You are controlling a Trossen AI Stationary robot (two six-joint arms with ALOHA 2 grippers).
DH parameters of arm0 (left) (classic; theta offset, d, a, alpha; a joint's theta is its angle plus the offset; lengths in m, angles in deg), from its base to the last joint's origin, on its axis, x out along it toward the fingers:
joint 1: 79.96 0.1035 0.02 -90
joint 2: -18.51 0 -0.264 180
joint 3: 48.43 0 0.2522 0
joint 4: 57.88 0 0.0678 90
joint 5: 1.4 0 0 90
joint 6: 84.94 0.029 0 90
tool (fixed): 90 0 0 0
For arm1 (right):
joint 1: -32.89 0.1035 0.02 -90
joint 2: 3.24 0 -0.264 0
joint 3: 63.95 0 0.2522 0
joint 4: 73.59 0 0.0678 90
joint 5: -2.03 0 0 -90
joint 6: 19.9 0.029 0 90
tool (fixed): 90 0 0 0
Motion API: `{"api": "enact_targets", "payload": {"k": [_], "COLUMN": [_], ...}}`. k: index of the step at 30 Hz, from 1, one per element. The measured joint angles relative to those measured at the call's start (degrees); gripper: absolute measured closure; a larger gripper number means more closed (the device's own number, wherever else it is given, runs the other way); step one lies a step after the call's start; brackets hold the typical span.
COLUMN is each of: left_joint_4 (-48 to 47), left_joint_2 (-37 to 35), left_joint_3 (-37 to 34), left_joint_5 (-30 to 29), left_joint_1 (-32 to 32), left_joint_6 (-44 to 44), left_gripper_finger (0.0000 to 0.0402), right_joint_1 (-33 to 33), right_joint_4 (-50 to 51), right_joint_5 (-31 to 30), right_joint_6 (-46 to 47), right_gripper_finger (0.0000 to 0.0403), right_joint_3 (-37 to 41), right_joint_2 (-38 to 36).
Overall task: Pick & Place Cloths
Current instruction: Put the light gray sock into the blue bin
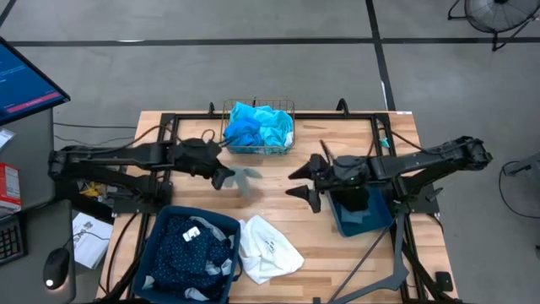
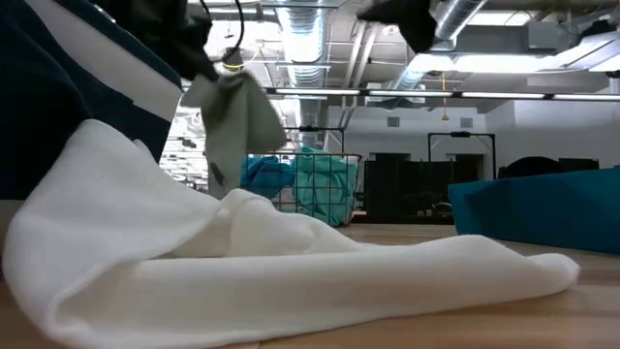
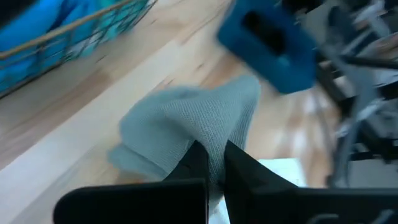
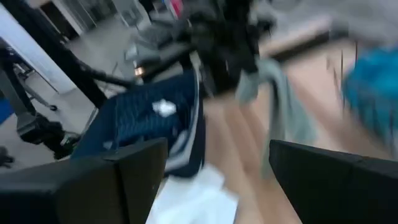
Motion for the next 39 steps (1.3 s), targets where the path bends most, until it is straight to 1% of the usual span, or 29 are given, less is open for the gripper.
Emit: {"api": "enact_targets", "payload": {"k": [3, 6, 9, 11, 13, 15, 18, 22, 24, 28, 35, 37, 39], "left_joint_4": [2.6, 5.1, 7.4, 7.9, 8.8, 9.8, 11.2, 11.5, 11.9, 12.5, 13.1, 13.2, 13.7], "left_joint_2": [-1.7, -1.9, -1.6, -1.2, -0.7, -0.3, 0.1, 0.1, 0.1, 0.0, 0.0, 0.0, 0.0], "left_joint_3": [0.0, 0.0, 0.0, 0.1, 0.0, 0.1, 0.0, 0.0, 0.0, 0.0, 0.0, 0.0, 0.0], "left_joint_5": [1.3, 2.5, 3.2, 3.2, 3.2, 3.2, 3.2, 3.2, 3.2, 3.2, 3.2, 3.2, 3.2], "left_joint_1": [0.0, 0.0, 0.0, 0.0, 0.0, 0.0, 0.0, 0.0, -0.2, -1.1, -2.6, -2.9, -3.0], "left_joint_6": [-0.2, -1.2, -1.4, -1.5, -1.7, -2.5, -2.7, -3.2, -3.3, -3.3, -3.3, -3.3, -3.3], "left_gripper_finger": [0.0400, 0.0400, 0.0401, 0.0401, 0.0401, 0.0401, 0.0401, 0.0401, 0.0401, 0.0401, 0.0400, 0.0400, 0.0400], "right_joint_1": [0.0, 0.0, -0.2, -0.7, -0.9, -1.0, -1.5, -2.4, -3.0, -4.3, -5.4, -5.4, -5.4], "right_joint_4": [-5.3, -10.0, -11.1, -13.3, -11.7, -12.4, -10.0, -6.2, -5.8, -4.4, 0.3, 1.2, 1.3], "right_joint_5": [-2.7, -5.5, -6.5, -6.6, -6.8, -6.9, -7.5, -8.8, -9.0, -9.0, -9.0, -9.1, -9.1], "right_joint_6": [-7.0, -12.6, -15.3, -15.6, -16.0, -17.9, -20.1, -20.3, -20.3, -20.3, -20.3, -20.3, -20.2], "right_gripper_finger": [0.0127, 0.0127, 0.0127, 0.0127, 0.0127, 0.0127, 0.0127, 0.0127, 0.0127, 0.0127, 0.0128, 0.0136, 0.0159], "right_joint_3": [0.0, -0.2, 0.2, -1.3, -2.3, -4.8, -8.6, -13.7, -16.0, -19.4, -21.9, -22.8, -23.5], "right_joint_2": [0.9, 2.0, 3.4, 5.9, 7.6, 10.7, 14.8, 19.8, 22.3, 26.0, 30.1, 31.0, 31.5]}}
